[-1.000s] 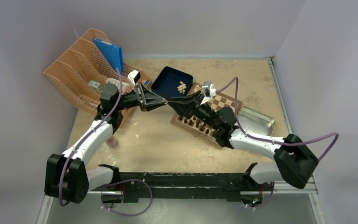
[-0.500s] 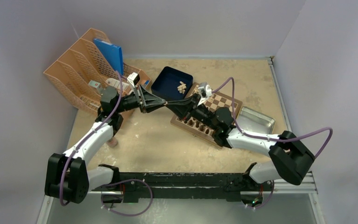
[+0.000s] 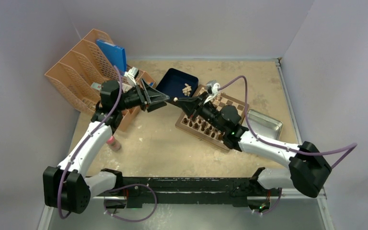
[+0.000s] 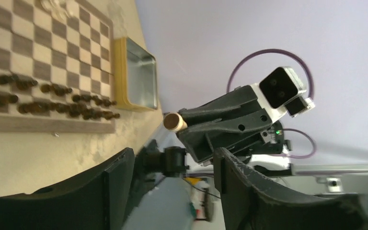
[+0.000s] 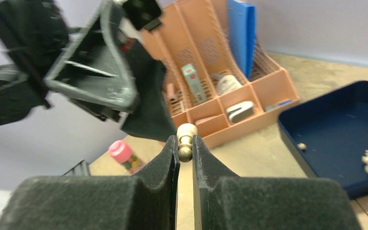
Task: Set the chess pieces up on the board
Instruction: Place the chess piece on the chessboard.
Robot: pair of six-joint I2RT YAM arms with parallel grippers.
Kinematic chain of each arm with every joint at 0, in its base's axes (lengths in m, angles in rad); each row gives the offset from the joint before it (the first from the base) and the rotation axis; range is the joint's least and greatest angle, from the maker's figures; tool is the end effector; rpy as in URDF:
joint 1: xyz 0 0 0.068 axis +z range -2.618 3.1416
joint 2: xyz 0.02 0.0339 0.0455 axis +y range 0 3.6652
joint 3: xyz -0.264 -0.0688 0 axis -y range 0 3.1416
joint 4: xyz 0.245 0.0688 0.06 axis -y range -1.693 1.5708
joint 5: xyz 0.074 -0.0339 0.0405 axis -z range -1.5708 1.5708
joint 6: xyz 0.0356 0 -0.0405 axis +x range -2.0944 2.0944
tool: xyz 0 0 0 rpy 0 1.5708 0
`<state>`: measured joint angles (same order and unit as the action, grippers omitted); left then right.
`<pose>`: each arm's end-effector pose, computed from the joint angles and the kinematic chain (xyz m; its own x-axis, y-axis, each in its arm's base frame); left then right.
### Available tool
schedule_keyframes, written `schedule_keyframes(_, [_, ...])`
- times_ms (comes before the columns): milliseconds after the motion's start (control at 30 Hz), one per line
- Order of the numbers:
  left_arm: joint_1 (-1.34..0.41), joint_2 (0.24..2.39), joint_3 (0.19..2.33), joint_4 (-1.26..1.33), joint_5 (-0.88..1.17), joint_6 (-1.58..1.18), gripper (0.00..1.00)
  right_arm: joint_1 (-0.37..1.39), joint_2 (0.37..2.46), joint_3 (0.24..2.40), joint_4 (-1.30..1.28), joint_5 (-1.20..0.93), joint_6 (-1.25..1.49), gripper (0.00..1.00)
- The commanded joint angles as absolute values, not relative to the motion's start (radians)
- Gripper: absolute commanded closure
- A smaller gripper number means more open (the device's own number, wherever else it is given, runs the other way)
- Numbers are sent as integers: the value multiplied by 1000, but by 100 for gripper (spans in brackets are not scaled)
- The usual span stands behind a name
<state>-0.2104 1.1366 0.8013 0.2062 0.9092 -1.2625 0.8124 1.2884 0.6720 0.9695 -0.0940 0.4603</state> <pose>0.2436 -0.0808 0.3167 -0.8896 -0.4086 -0.2041 0.1512 0.1583 -0.9757 0.1927 0.2083 0.3122 -0.1349 0.5007 -0.8551 -0.8074 0.4447 0.3877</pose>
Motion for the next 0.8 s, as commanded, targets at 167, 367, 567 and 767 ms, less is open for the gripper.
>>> schedule_keyframes(167, [-204,973,956,-302,579,-616,34,757,1297,1013,259,306,341,99])
schedule_keyframes(367, [-204,883,865,-349,481,-501,20,613,1395,1167,-51,383,345,100])
schedule_keyframes(567, [-205,882,839,-432,446,-381,20,457,1504,1248,-236,306,357,99])
schedule_keyframes(767, [-206,830,816,-440,436,-361,19,397,1618,1298,-306,304,375,100])
